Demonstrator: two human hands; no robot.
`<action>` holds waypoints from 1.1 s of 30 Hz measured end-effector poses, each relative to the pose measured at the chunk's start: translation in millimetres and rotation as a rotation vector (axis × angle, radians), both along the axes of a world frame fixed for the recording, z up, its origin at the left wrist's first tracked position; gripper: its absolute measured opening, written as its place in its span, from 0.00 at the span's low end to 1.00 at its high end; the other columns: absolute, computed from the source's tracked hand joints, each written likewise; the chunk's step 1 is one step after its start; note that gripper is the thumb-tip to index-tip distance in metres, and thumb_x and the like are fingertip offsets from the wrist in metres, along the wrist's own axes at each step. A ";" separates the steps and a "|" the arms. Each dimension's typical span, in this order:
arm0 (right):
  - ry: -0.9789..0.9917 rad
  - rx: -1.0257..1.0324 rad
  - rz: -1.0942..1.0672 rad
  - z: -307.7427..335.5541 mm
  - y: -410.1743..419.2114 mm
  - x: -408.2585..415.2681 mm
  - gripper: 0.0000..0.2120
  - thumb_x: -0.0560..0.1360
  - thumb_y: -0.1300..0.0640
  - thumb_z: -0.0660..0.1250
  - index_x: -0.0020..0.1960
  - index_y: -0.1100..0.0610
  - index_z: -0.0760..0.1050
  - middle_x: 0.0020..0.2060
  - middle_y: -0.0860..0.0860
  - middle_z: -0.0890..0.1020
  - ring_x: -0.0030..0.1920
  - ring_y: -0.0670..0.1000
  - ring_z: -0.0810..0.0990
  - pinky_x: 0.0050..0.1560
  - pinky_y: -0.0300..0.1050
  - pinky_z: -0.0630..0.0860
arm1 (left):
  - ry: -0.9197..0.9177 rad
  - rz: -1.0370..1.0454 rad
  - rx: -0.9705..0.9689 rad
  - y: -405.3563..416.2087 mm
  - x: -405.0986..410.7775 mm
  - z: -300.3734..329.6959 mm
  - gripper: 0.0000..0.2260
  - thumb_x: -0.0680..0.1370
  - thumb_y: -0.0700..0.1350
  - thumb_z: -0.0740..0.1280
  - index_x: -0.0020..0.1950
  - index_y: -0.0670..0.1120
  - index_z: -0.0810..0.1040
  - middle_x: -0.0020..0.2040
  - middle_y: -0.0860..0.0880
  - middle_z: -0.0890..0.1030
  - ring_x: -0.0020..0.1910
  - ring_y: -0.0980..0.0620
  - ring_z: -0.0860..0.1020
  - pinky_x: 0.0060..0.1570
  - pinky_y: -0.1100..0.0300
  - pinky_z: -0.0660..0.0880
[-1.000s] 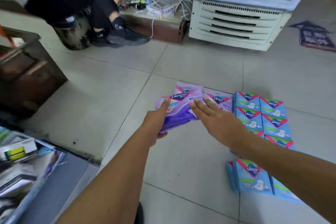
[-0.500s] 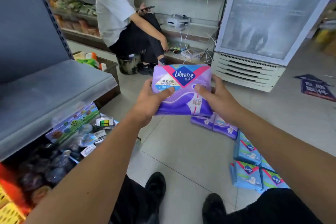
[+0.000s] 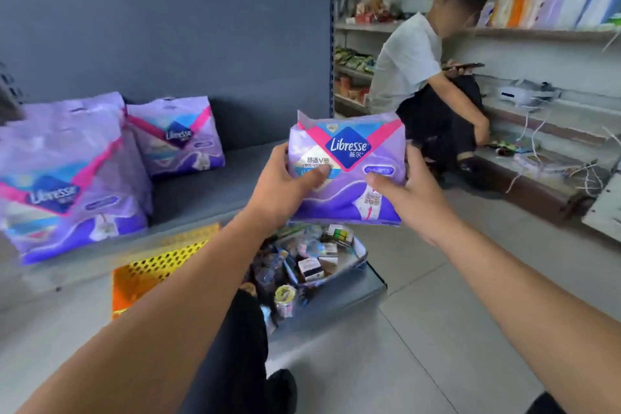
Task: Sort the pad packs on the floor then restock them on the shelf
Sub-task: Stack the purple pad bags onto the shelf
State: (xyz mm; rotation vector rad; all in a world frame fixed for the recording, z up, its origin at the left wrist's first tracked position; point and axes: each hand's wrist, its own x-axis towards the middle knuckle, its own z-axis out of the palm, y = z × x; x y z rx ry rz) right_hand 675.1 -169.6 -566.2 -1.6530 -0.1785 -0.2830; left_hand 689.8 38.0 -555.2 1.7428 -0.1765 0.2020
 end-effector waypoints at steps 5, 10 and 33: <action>-0.031 -0.118 0.142 11.1 87.9 40.8 0.21 0.73 0.57 0.73 0.61 0.45 0.70 0.54 0.42 0.82 0.53 0.44 0.83 0.57 0.53 0.80 | -0.038 0.258 0.052 83.6 -2.3 0.3 0.25 0.72 0.53 0.75 0.64 0.49 0.70 0.55 0.54 0.82 0.51 0.57 0.82 0.55 0.52 0.79; -0.028 -0.190 0.198 8.0 159.8 82.7 0.28 0.63 0.42 0.74 0.60 0.40 0.70 0.54 0.41 0.82 0.52 0.44 0.83 0.54 0.56 0.80 | -0.039 0.480 0.139 138.7 4.8 -4.0 0.24 0.74 0.53 0.73 0.65 0.49 0.68 0.56 0.54 0.80 0.52 0.55 0.80 0.55 0.54 0.77; -0.109 -0.175 0.178 -16.5 264.7 178.0 0.28 0.75 0.52 0.72 0.70 0.49 0.63 0.57 0.42 0.78 0.52 0.41 0.79 0.41 0.31 0.76 | 0.035 0.702 0.751 165.8 49.1 -38.1 0.23 0.78 0.46 0.63 0.72 0.46 0.63 0.69 0.44 0.66 0.67 0.40 0.69 0.65 0.45 0.68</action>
